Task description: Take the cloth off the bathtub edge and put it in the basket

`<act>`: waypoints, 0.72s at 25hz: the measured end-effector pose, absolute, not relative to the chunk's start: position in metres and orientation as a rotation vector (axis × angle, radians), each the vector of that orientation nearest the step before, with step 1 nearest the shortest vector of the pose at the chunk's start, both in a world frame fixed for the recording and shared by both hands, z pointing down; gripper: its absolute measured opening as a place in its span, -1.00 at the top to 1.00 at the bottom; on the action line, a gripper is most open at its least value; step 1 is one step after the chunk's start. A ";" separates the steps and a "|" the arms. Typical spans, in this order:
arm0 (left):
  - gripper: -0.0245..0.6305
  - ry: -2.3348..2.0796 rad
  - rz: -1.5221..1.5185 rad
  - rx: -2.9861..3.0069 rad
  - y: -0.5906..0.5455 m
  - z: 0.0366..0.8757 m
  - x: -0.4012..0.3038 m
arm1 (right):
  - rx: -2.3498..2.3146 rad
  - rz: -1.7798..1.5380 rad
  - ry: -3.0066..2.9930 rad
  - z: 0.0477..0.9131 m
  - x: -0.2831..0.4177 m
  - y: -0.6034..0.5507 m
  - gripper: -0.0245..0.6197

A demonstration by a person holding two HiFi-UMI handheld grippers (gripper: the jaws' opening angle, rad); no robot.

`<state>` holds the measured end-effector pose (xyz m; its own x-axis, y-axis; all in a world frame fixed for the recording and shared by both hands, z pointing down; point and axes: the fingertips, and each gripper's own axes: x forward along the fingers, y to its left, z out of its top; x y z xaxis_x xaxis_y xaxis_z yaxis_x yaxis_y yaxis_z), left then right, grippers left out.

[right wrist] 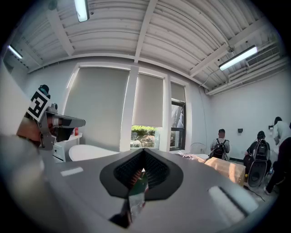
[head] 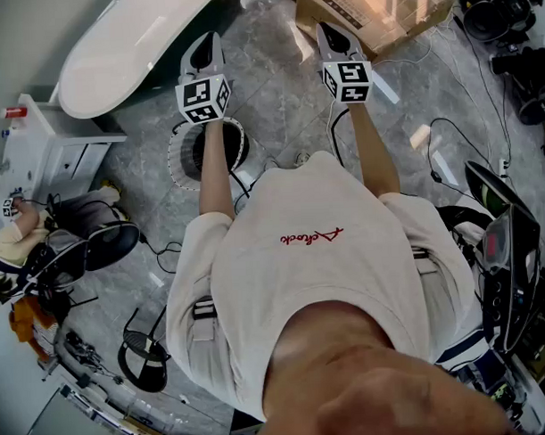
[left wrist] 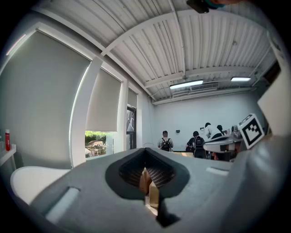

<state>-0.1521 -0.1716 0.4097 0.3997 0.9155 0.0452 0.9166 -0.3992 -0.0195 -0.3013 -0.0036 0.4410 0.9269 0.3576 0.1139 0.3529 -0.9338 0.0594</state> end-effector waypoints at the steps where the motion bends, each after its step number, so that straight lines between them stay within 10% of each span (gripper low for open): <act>1: 0.93 -1.697 -0.042 -2.595 -0.170 0.409 -0.153 | 3.047 0.196 0.561 0.442 -0.303 -0.002 0.90; 18: 0.92 -1.662 -0.060 -2.587 -0.133 0.415 -0.175 | 3.088 0.198 0.519 0.457 -0.319 0.032 0.90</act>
<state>-0.1752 -0.1326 0.4152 0.4159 0.9068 0.0687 0.9094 -0.4144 -0.0345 -0.3185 0.0318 0.4570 0.9374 0.3255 0.1236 0.3251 -0.9454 0.0245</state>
